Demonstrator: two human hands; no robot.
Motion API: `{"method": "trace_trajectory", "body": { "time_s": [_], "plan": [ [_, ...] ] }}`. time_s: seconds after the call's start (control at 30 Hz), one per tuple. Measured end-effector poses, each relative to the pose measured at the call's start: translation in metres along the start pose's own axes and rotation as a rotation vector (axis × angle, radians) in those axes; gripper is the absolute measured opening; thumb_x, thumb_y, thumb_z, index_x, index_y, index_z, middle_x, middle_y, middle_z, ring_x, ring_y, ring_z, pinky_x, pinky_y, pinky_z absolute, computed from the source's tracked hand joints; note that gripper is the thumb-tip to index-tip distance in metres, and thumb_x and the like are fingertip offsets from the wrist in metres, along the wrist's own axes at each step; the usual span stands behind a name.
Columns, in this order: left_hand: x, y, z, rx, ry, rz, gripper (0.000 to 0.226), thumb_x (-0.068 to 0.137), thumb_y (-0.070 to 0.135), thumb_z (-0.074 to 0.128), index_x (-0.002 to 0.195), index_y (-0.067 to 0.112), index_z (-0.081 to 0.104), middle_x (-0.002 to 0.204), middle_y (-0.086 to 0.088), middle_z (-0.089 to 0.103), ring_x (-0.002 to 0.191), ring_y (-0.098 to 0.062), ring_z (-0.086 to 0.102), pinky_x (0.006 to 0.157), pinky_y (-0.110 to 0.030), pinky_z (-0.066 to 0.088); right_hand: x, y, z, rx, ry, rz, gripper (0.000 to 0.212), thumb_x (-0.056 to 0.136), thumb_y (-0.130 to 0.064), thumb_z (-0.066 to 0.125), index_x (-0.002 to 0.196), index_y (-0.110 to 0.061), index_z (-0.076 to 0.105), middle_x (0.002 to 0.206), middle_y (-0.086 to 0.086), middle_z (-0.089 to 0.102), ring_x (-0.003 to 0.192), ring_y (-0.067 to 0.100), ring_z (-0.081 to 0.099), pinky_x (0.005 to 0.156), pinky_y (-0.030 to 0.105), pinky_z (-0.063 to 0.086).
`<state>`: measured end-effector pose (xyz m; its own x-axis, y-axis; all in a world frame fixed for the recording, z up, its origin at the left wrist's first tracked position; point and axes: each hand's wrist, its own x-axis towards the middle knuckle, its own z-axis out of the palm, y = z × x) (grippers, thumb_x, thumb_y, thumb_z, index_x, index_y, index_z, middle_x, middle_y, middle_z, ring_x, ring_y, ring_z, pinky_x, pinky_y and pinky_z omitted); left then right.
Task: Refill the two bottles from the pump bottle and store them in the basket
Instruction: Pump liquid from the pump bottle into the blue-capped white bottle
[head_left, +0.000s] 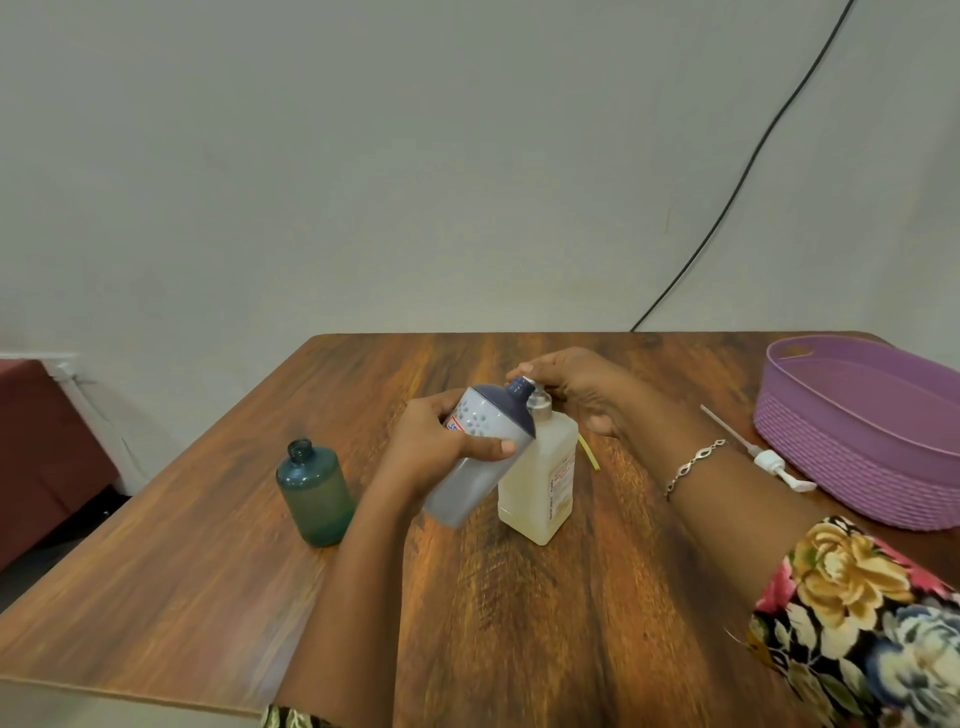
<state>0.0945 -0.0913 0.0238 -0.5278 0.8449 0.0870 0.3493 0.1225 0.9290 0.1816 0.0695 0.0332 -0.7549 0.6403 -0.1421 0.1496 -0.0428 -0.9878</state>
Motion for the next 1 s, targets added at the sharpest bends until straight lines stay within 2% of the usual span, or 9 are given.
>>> {"method": "trace_trajectory", "body": {
  "time_s": [0.07,0.2,0.3,0.4,0.5,0.67,0.8,1.0],
  "plan": [
    [-0.0008,0.0011,0.0002,0.003,0.006,-0.003,0.032,0.068,0.015,0.079,0.095,0.022,0.062,0.087,0.004,0.066,0.077,-0.013,0.063,0.058,-0.021,0.05,-0.0002,0.0016,0.0003,0.023,0.01,0.008,0.017,0.091,-0.011,0.055,0.091,0.003,0.065,0.09,0.015,0.062,0.082,0.022,0.057,0.07,0.031,0.051],
    [-0.0041,0.0081,-0.0001,-0.038,0.005,-0.008,0.024,0.068,0.01,0.079,0.082,0.022,0.062,0.076,0.005,0.065,0.065,-0.008,0.061,0.049,-0.015,0.048,-0.003,-0.0005,-0.0018,0.079,0.027,-0.031,0.019,0.089,-0.012,0.058,0.096,0.005,0.064,0.091,0.015,0.061,0.081,0.021,0.057,0.074,0.029,0.05],
    [-0.0021,0.0095,-0.0018,-0.015,0.018,-0.002,0.025,0.066,0.011,0.08,0.082,0.021,0.063,0.078,0.003,0.067,0.068,-0.012,0.062,0.053,-0.021,0.05,-0.0039,-0.0035,-0.0027,0.077,0.034,-0.05,0.017,0.089,-0.012,0.058,0.096,0.003,0.065,0.089,0.013,0.062,0.077,0.018,0.057,0.07,0.026,0.049],
    [-0.0019,0.0064,-0.0014,-0.034,0.007,-0.016,0.025,0.067,0.01,0.079,0.083,0.021,0.063,0.079,0.003,0.066,0.064,-0.008,0.064,0.052,-0.019,0.05,-0.0032,0.0006,0.0003,0.13,0.008,-0.001,0.018,0.089,-0.012,0.057,0.097,0.004,0.063,0.09,0.015,0.06,0.08,0.022,0.057,0.071,0.031,0.05],
    [-0.0032,0.0037,0.001,-0.097,-0.007,-0.037,0.027,0.067,0.006,0.078,0.086,0.021,0.065,0.079,0.003,0.067,0.054,0.0,0.062,0.047,-0.015,0.048,-0.0009,0.0037,0.0019,0.127,-0.001,0.012,0.014,0.09,-0.01,0.056,0.085,0.001,0.064,0.09,0.016,0.061,0.084,0.025,0.057,0.077,0.036,0.05],
    [-0.0027,0.0032,0.0003,-0.083,0.006,-0.035,0.025,0.068,0.007,0.078,0.083,0.021,0.063,0.08,0.001,0.066,0.066,-0.01,0.063,0.049,-0.016,0.05,-0.0002,0.0047,0.0043,0.066,0.021,-0.042,0.014,0.091,-0.009,0.055,0.085,-0.001,0.065,0.093,0.016,0.061,0.089,0.026,0.057,0.083,0.039,0.05],
    [-0.0012,0.0078,-0.0009,-0.035,0.006,0.007,0.024,0.07,0.01,0.076,0.08,0.024,0.06,0.08,0.003,0.064,0.07,-0.012,0.06,0.048,-0.013,0.048,-0.0012,0.0002,0.0017,0.082,0.052,-0.077,0.013,0.09,-0.011,0.056,0.083,-0.004,0.065,0.087,0.013,0.062,0.081,0.022,0.056,0.071,0.028,0.049],
    [0.0006,0.0008,-0.0009,-0.038,-0.003,-0.022,0.024,0.068,0.012,0.078,0.085,0.02,0.063,0.083,0.0,0.066,0.072,-0.014,0.063,0.049,-0.016,0.048,-0.0013,0.002,0.0029,0.013,0.014,-0.069,0.016,0.092,-0.01,0.053,0.087,-0.001,0.066,0.095,0.016,0.063,0.094,0.027,0.057,0.089,0.039,0.048]
  ]
}}
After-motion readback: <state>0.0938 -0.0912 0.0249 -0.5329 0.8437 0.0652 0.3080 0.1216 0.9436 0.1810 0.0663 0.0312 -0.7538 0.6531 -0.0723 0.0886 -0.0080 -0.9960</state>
